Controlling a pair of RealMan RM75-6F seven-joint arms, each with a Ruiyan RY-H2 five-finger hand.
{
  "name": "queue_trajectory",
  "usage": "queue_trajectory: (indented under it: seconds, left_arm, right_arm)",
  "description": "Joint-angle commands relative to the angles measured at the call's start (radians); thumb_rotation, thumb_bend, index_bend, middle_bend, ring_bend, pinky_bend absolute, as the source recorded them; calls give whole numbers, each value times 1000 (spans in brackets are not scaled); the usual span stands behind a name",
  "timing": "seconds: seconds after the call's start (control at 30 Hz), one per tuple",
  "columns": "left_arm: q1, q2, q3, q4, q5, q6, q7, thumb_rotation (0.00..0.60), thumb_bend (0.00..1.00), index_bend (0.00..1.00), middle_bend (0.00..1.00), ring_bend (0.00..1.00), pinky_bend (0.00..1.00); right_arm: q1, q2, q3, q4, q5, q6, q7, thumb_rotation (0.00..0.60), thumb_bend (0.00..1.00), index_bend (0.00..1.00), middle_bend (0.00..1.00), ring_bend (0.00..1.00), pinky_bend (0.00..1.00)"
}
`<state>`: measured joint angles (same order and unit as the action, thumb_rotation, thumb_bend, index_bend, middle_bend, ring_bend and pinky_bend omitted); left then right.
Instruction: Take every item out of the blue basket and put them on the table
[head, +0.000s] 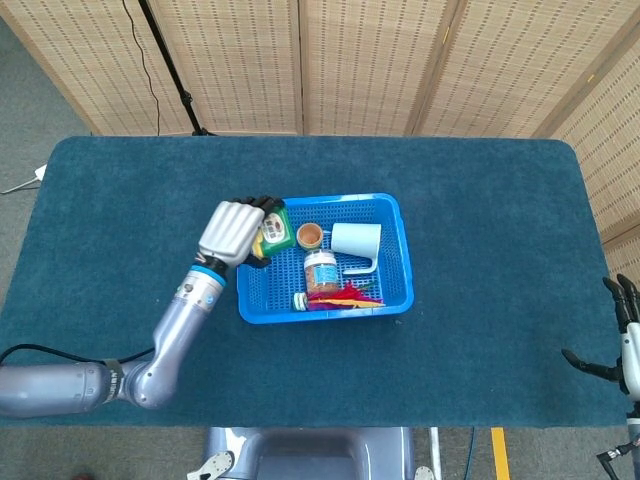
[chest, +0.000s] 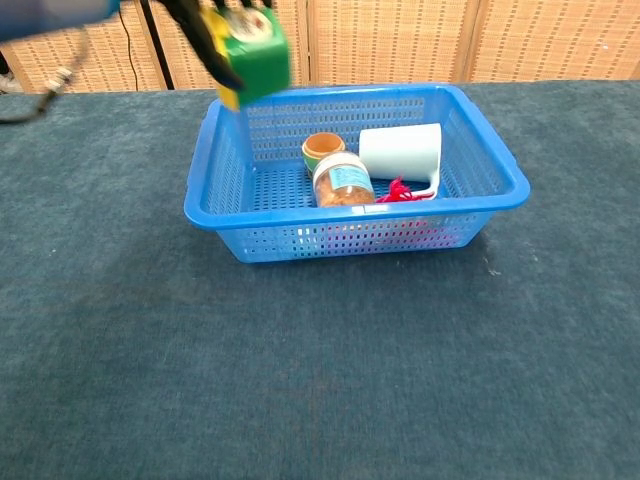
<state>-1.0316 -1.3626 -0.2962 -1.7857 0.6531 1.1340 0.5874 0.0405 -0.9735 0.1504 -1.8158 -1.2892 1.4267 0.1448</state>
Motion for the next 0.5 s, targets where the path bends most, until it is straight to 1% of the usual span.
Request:
queue_trajectory:
  seconds: [0.03,0.2,0.27,0.33,0.4,0.5]
  left_arm:
    - [98,113,15,-54,56,37,-85,600,238,364,309,373,560]
    - [199,180,67,-11,94,5,-207,600,236,359,309,371,560]
    - [236,189,85,26,136,-22,-283,600,235,353,309,371,560]
    - [275,183,104,79,184,-43,-365,600,235,352,309,370,560]
    - [301,168,122,129,218,-56,-417,600,235,352,309,367,560]
    - [340,114,154,235,261,-95,-505,600,233,351,309,359,560]
  right_arm:
    - [-3,2,-5,-6,-10,4,2,600,0,0,0,0,0]
    - [-6,1,-13,-13,-27,10,-7,600,0,0,0,0,0]
    - [-6,-1,-16,-15,-34,12,-13,600,0,0,0,0,0]
    - [-6,-3,-19,-17,-38,13,-20,600,0,0,0,0,0]
    - [-5,-5,-21,-18,-40,12,-26,600,0,0,0,0,0]
    - [-2,-11,-24,-19,-41,9,-41,600,0,0,0,0,0]
